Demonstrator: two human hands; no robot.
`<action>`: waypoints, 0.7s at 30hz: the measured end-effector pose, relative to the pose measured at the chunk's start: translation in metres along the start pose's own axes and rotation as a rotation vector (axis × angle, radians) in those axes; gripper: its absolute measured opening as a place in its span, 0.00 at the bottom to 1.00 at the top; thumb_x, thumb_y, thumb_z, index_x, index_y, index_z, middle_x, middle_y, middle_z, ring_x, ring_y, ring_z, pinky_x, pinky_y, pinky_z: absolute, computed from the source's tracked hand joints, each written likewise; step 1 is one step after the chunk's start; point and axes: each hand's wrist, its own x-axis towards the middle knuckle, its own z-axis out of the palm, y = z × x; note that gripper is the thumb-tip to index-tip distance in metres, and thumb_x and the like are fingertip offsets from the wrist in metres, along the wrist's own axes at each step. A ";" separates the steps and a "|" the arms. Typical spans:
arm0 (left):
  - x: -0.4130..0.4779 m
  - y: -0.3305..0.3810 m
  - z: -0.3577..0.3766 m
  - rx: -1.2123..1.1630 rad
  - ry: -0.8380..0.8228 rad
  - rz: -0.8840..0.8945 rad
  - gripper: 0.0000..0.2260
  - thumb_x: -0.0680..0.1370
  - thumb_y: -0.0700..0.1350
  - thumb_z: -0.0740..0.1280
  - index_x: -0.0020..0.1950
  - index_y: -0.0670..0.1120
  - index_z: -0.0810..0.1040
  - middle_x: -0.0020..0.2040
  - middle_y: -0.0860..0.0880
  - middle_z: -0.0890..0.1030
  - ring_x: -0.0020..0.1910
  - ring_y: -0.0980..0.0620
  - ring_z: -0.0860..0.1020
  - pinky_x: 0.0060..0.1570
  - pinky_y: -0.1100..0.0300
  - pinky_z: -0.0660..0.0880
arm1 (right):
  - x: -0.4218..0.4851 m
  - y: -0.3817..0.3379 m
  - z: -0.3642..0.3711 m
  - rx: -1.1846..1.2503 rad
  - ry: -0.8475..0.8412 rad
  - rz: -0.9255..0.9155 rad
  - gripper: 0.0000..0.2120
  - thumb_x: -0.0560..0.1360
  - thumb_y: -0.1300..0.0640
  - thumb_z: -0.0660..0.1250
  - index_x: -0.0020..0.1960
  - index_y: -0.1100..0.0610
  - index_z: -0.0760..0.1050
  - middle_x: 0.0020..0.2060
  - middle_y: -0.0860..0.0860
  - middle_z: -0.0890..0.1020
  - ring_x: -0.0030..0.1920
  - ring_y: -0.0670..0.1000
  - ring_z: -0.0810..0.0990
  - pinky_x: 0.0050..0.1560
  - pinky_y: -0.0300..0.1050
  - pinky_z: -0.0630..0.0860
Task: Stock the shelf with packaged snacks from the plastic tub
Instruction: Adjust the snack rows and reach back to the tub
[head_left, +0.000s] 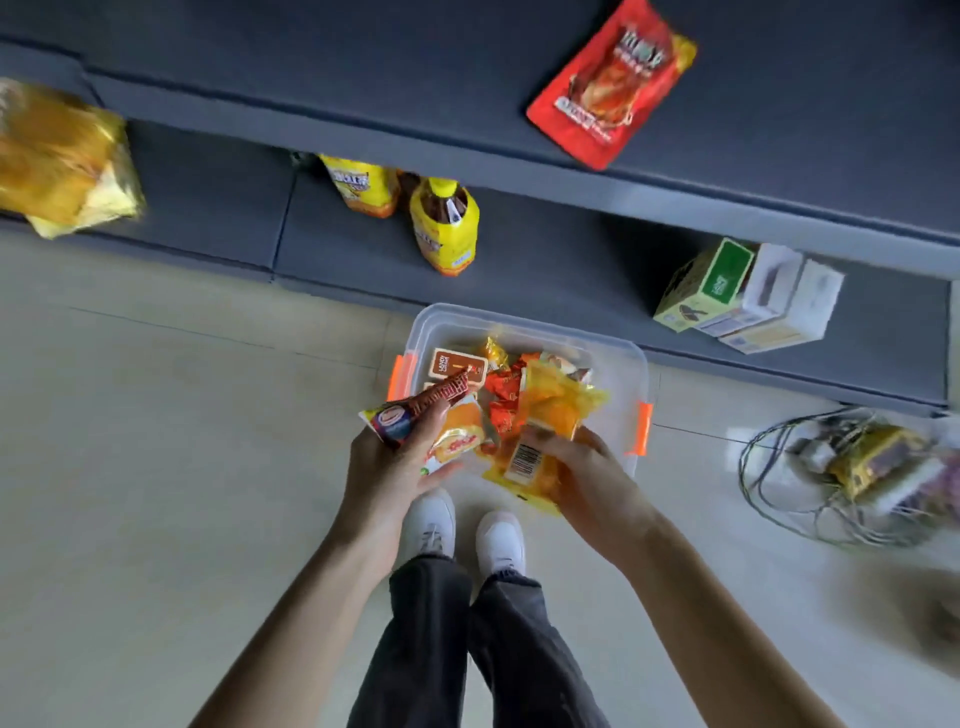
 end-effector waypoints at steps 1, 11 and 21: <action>-0.018 0.019 -0.002 -0.022 0.002 0.033 0.20 0.70 0.49 0.70 0.59 0.41 0.79 0.53 0.42 0.84 0.50 0.48 0.83 0.44 0.56 0.82 | -0.016 -0.012 0.016 -0.019 -0.031 0.002 0.28 0.68 0.60 0.73 0.66 0.61 0.71 0.58 0.60 0.80 0.57 0.59 0.81 0.55 0.52 0.80; -0.205 0.186 -0.022 -0.168 0.194 0.388 0.16 0.73 0.43 0.70 0.59 0.39 0.76 0.53 0.42 0.83 0.48 0.50 0.84 0.45 0.55 0.81 | -0.200 -0.117 0.168 -0.138 -0.123 -0.075 0.10 0.81 0.59 0.57 0.59 0.62 0.72 0.51 0.54 0.80 0.54 0.55 0.81 0.54 0.43 0.78; -0.348 0.236 -0.026 -0.166 0.303 0.535 0.29 0.64 0.60 0.74 0.59 0.46 0.77 0.52 0.46 0.83 0.53 0.46 0.82 0.55 0.45 0.78 | -0.332 -0.137 0.239 -0.437 -0.236 -0.329 0.33 0.59 0.45 0.81 0.59 0.58 0.75 0.51 0.57 0.83 0.53 0.58 0.82 0.61 0.57 0.76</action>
